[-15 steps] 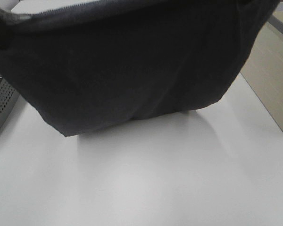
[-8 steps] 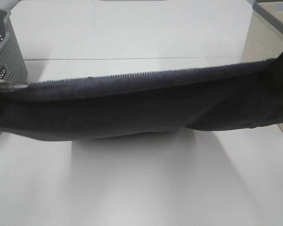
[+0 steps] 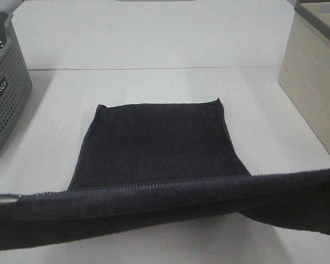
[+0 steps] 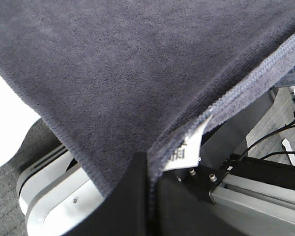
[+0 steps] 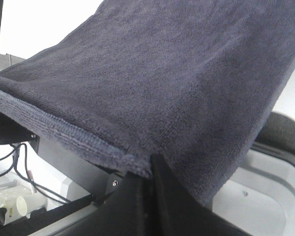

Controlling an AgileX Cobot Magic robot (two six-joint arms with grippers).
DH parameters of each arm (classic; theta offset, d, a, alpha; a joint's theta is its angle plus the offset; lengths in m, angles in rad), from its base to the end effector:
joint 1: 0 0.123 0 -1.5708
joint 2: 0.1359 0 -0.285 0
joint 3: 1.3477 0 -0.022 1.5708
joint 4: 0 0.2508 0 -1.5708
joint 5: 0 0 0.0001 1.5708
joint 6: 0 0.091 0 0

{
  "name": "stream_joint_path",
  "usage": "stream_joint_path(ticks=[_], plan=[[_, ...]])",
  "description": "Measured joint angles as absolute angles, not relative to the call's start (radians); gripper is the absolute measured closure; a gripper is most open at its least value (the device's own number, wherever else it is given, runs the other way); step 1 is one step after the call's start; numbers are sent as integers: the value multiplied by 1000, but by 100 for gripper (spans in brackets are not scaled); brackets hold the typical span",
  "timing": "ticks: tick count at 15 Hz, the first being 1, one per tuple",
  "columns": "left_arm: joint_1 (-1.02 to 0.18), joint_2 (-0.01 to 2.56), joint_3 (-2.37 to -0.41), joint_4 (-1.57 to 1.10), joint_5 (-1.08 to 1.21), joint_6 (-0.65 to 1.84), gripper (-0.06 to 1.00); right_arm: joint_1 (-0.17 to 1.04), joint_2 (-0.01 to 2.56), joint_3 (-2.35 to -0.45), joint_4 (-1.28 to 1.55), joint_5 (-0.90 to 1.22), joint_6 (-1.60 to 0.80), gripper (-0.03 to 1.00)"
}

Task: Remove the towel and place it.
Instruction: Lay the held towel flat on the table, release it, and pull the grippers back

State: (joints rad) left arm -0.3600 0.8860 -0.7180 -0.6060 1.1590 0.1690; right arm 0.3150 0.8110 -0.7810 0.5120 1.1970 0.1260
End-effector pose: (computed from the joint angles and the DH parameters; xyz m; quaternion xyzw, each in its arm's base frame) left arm 0.1084 -0.0916 0.2965 0.1759 0.9277 -0.3031 0.1289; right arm 0.1012 0.0766 0.3187 -0.0494 0.9446 0.2892 0.1472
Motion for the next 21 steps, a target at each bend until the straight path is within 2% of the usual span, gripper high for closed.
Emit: stream_joint_path(ticks=[4,12,17,21], plan=[[-360,962,-708,-601,1162,153,94,312,892,-754,502,1196,112,95],[-360,1299,-708,-591,1162,178,94,312,1251,-754,458,1194,0,95],[-520,1470,-713,-510,1121,168,94,312,1433,-754,442,1195,-50,95],[-626,1603,-791,-448,1107,139,94,308,1537,-754,412,1166,-114,95]])
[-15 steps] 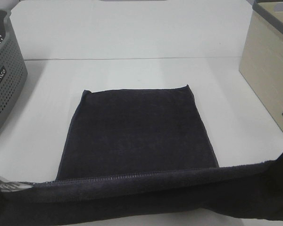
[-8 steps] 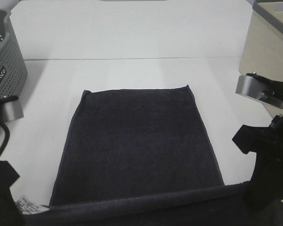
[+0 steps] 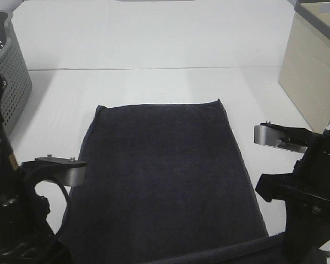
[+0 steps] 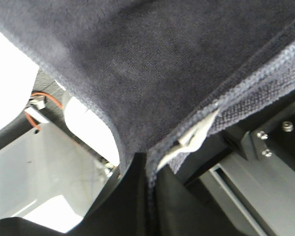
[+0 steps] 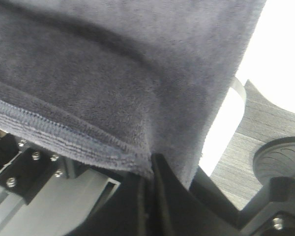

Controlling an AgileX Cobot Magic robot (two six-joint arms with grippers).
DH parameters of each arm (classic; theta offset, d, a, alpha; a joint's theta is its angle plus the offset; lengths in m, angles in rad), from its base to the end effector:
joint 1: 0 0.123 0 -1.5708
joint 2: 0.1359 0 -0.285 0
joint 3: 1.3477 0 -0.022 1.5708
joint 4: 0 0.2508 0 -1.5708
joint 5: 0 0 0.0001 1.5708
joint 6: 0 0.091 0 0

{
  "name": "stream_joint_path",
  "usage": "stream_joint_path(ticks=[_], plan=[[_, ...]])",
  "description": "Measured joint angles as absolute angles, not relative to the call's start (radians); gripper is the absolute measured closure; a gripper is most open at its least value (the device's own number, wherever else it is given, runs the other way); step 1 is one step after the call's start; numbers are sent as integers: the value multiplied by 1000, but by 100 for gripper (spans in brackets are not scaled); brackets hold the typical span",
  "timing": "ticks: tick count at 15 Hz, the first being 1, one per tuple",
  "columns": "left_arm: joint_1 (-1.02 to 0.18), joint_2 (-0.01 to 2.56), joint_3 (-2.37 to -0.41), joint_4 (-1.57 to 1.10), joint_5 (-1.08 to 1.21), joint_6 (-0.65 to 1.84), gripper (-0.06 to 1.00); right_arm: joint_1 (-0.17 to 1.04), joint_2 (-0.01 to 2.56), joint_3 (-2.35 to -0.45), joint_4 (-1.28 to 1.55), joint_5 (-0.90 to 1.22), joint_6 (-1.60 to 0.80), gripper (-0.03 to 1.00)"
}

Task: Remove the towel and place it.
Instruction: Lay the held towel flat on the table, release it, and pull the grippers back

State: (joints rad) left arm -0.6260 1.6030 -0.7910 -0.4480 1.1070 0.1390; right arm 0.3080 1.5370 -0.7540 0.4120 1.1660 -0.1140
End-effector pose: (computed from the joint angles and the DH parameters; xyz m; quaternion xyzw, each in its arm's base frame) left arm 0.1672 -0.1644 0.1723 -0.2454 -0.9433 0.1480 0.1675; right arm 0.1937 0.0968 0.1809 0.0982 -0.9694 -0.1598 0.1581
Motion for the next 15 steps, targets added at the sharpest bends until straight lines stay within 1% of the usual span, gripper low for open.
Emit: stream_joint_path(ticks=[1,3,5,7,8,9,10,11,12,13,14,15], plan=[[-637,1621,-800,-444,1108,138,94,307,1545,-754,410,1161,-122,95],[-696,1684,-842,-440,1115,134,94,300,1560,-754,390,1154,-146,95],[-746,1730,-880,-436,1119,116,94,300,1561,-754,377,1151,-156,92],[-773,1747,-925,-430,1123,83,94,300,1561,-754,387,1154,-173,84],[-796,1750,-949,-432,1123,56,94,300,1561,-754,422,1160,-201,75],[-807,1750,-952,-439,1122,52,91,300,1561,-754,437,1160,-208,71],[-819,1750,-952,-446,1116,49,86,300,1561,-754,444,1160,-217,64],[-833,1750,-952,-453,1108,49,76,300,1561,-754,444,1160,-218,56],[-844,1750,-952,-463,1092,43,62,300,1561,-754,444,1160,-218,46],[-850,1750,-953,-476,1085,30,43,300,1561,-754,444,1160,-218,37],[-851,1750,-961,-484,1087,17,27,300,1561,-754,444,1160,-222,30],[-852,1750,-980,-485,1092,13,15,300,1558,-754,444,1159,-223,26]])
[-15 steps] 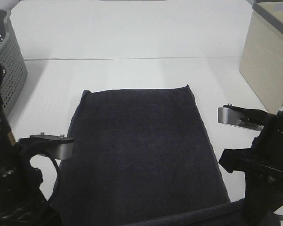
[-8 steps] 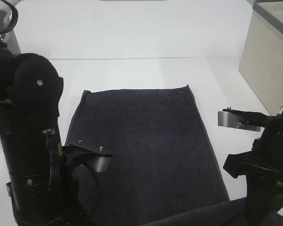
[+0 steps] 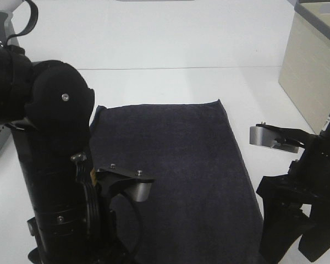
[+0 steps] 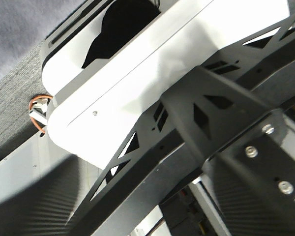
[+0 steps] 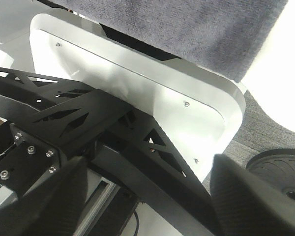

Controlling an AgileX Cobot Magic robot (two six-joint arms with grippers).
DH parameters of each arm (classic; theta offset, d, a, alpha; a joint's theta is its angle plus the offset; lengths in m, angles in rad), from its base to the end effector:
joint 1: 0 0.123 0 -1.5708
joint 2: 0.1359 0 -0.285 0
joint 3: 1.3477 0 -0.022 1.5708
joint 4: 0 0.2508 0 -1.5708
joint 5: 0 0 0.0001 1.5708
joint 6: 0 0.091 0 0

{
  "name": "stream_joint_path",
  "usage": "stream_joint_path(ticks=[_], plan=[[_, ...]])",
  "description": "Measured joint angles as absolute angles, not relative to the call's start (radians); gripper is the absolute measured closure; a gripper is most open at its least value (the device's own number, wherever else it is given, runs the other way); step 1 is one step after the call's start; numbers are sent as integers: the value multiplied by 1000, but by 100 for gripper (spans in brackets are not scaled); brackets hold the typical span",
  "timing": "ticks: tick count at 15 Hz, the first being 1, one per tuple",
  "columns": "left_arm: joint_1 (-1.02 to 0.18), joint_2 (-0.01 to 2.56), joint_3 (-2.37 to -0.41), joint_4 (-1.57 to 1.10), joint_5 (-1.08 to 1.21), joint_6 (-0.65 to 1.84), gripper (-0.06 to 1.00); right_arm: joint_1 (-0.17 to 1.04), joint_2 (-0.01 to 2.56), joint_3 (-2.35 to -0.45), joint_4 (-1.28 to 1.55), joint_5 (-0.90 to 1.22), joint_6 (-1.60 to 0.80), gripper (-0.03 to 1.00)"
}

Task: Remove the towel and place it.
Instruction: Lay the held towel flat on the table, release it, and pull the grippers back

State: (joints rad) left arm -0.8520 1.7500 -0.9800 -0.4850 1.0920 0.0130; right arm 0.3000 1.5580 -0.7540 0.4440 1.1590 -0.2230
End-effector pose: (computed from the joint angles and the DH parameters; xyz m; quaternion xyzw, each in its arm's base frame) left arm 0.1587 -0.2386 0.1709 -0.2851 -0.9320 0.1431 0.1720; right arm 0.1962 0.0982 0.1770 0.1355 -0.9618 -0.1802 0.1552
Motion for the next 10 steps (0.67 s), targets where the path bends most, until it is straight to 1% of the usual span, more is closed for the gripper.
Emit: stream_joint_path(ticks=[1,4,5,7,10], plan=[[-852,1750,-1004,-485,1098,17,9,300,1552,-754,444,1159,-224,25],[-841,1750,-1083,-478,1102,51,6,300,1524,-755,442,1125,-224,24],[-816,1750,-1108,-466,1102,70,6,299,1521,-768,432,1103,-221,24],[-723,1750,-1146,-454,1092,107,5,298,1520,-836,366,1054,-188,24],[-529,1755,-1205,-443,1069,204,5,262,1548,-1027,334,1059,-183,24]])
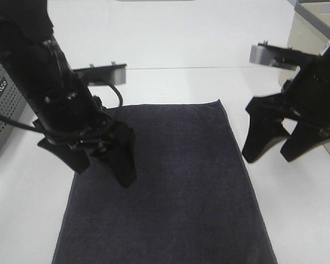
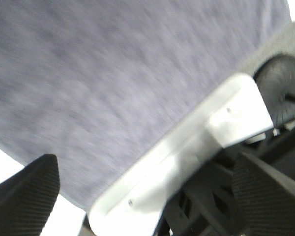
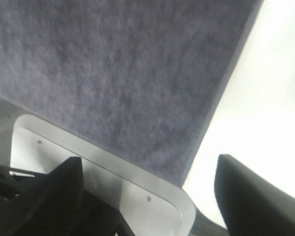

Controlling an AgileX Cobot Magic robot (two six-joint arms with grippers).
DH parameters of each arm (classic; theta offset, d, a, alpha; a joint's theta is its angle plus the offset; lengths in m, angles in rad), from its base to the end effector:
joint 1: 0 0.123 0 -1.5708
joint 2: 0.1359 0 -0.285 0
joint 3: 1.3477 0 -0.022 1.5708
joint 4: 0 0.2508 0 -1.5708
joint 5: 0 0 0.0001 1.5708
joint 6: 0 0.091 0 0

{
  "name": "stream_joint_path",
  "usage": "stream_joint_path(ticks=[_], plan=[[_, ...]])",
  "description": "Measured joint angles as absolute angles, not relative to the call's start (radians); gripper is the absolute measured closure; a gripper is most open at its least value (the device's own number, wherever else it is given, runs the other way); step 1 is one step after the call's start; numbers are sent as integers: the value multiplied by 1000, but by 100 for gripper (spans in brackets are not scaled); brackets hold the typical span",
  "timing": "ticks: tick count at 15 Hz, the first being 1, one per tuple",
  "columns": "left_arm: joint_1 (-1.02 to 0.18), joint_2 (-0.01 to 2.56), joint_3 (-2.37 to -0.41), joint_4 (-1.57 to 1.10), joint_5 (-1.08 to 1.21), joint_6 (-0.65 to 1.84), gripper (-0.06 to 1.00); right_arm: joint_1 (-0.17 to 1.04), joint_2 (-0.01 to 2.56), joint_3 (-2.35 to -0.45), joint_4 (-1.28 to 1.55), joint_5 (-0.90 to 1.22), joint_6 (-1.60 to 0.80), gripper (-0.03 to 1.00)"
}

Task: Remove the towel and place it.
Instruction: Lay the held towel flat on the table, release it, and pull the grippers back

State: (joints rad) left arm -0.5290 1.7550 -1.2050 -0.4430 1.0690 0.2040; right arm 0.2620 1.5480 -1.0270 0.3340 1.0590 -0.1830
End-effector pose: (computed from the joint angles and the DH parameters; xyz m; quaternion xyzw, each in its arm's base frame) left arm 0.2683 -0.1965 0.2172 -0.2544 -0.9471 0.1951 0.0127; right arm 0.2616 0.0971 0.2340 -0.1436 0.9778 0.1494 0.0326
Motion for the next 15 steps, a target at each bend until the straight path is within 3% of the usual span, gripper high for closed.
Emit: stream_joint_path(ticks=[5,10,12,15], plan=[[-276,1862,-1354,-442,1008,271,5,80,1727,-1301,551,1084,-263,23],[-167,2041,-1524,-463,983,291,5,76,1989,-1526,521,1103,-288,17],[-127,2132,-1608,-519,961,333,5,60,2141,-1707,487,1116,-302,17],[-124,2210,-1657,-575,948,373,5,18,2253,-1853,489,1149,-302,17]])
